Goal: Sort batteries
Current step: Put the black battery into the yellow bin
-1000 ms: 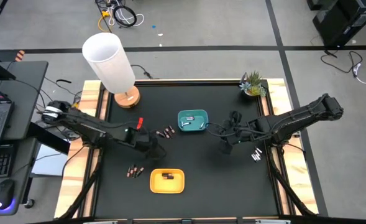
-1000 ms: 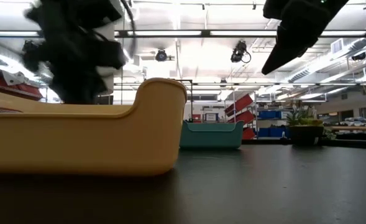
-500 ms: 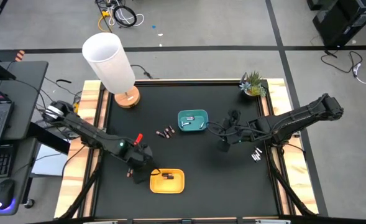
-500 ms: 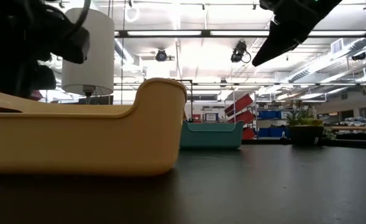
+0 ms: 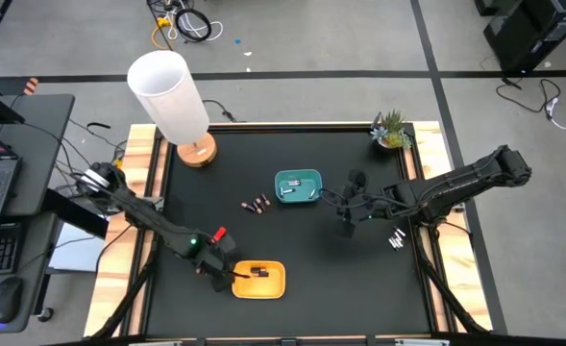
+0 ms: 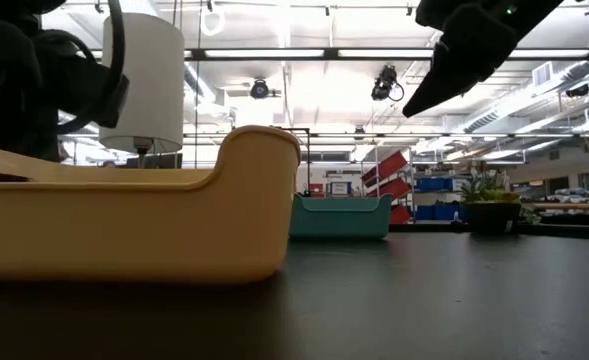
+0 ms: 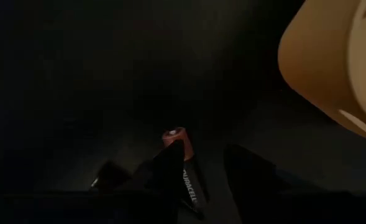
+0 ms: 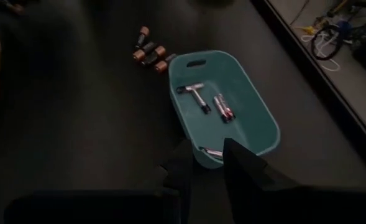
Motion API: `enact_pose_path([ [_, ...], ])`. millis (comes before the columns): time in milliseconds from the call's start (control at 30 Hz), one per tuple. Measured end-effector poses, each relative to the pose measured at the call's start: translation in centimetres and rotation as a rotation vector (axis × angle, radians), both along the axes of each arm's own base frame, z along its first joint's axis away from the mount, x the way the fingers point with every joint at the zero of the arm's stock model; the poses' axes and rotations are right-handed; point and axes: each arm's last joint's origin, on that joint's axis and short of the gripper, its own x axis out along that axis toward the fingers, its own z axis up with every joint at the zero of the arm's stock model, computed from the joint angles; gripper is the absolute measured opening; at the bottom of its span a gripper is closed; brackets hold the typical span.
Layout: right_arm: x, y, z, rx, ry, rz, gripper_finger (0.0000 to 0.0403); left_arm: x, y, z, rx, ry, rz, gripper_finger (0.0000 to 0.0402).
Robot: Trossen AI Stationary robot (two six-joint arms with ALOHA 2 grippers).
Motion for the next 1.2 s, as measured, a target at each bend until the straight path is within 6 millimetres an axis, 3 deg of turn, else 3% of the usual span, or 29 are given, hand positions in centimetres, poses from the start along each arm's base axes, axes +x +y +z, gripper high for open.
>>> enact_pose_path([
  [300,0.1,0.1,0.1,0.014,-0.012,0.024,0.0077,-0.3,-0.5,0.0,0.028,-0.004,0.023,0.0131],
  [667,0.3,0.2,0.2,0.011,-0.030,0.031,0.0077,0.5,-1.0,2.4,0.052,0.005,0.030,0.0131],
  [1100,0.3,0.7,0.4,0.034,-0.049,0.069,0.0077,1.3,-1.7,-2.0,0.111,0.180,-0.050,0.0130],
  [1200,0.3,0.9,0.4,0.035,-0.053,0.076,0.0077,1.4,-1.8,-2.4,0.130,0.187,-0.094,0.0110],
])
